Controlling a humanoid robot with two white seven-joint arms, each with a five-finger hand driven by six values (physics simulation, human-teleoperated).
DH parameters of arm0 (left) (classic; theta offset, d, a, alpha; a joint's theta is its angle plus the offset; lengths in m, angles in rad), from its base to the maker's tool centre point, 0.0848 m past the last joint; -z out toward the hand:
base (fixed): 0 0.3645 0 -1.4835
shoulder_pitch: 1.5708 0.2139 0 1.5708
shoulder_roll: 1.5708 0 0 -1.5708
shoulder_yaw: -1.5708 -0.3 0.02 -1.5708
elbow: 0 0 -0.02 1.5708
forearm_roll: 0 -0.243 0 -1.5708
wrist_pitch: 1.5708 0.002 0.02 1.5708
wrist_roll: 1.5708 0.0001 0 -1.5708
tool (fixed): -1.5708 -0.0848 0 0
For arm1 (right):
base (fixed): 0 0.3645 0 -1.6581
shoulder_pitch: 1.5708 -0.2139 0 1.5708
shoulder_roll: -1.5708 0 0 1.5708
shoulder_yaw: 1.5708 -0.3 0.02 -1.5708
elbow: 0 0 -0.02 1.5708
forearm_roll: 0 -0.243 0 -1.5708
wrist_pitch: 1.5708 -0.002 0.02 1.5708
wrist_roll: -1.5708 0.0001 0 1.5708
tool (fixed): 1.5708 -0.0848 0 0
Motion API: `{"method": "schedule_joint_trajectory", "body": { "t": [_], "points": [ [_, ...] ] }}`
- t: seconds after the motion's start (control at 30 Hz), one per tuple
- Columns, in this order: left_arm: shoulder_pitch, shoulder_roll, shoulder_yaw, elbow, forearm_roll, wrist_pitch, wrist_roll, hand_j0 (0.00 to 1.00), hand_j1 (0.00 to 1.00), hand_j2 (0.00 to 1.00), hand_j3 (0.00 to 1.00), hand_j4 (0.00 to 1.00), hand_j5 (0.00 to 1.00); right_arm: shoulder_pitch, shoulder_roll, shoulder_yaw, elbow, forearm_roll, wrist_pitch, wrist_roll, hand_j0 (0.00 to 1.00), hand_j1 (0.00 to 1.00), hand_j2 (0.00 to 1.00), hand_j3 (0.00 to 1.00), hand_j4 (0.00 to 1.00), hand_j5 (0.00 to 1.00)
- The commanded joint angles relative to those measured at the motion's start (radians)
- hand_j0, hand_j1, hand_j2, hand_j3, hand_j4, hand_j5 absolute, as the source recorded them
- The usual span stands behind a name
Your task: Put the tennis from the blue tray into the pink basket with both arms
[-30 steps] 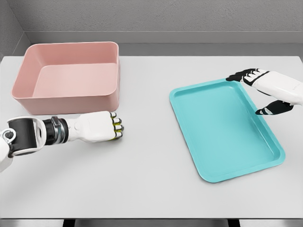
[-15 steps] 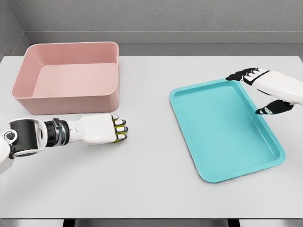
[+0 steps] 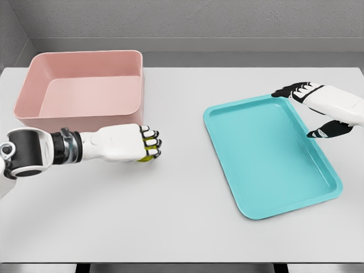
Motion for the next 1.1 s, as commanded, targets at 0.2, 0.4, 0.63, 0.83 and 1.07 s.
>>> {"method": "schedule_joint_trajectory", "body": {
  "t": [0.2,0.4,0.63,0.83,1.07],
  "points": [
    [-0.072,-0.048,0.064,0.000,0.142,0.003,0.002,0.00,0.00,0.00,0.00,0.00,0.00,0.002,-0.001,0.000,0.000,-0.005,0.002,0.000,1.00,1.00,1.00,1.00,1.00,1.00],
    [-0.086,-0.038,0.190,0.052,0.170,0.003,0.002,0.00,0.00,0.00,0.00,0.00,0.00,0.002,-0.001,0.000,0.000,-0.005,0.002,0.000,1.00,1.00,1.00,1.00,1.00,1.00],
    [-0.086,-0.016,0.294,0.222,0.177,0.003,0.002,0.00,0.00,0.00,0.00,0.00,0.00,0.002,-0.001,0.000,-0.002,-0.005,0.002,0.000,1.00,1.00,1.00,1.00,1.00,1.00],
    [-0.107,-0.030,0.289,0.404,0.134,0.003,-0.001,0.00,0.00,0.00,0.00,0.00,0.00,0.002,-0.001,0.000,-0.002,-0.005,0.002,0.000,1.00,1.00,1.00,1.00,1.00,1.00],
    [-0.158,-0.108,0.216,0.638,0.059,0.003,0.001,0.00,0.00,0.00,0.00,0.00,0.00,0.002,-0.003,0.000,0.000,-0.005,0.002,0.000,1.00,1.00,1.00,1.00,1.00,1.00]
  ]
}}
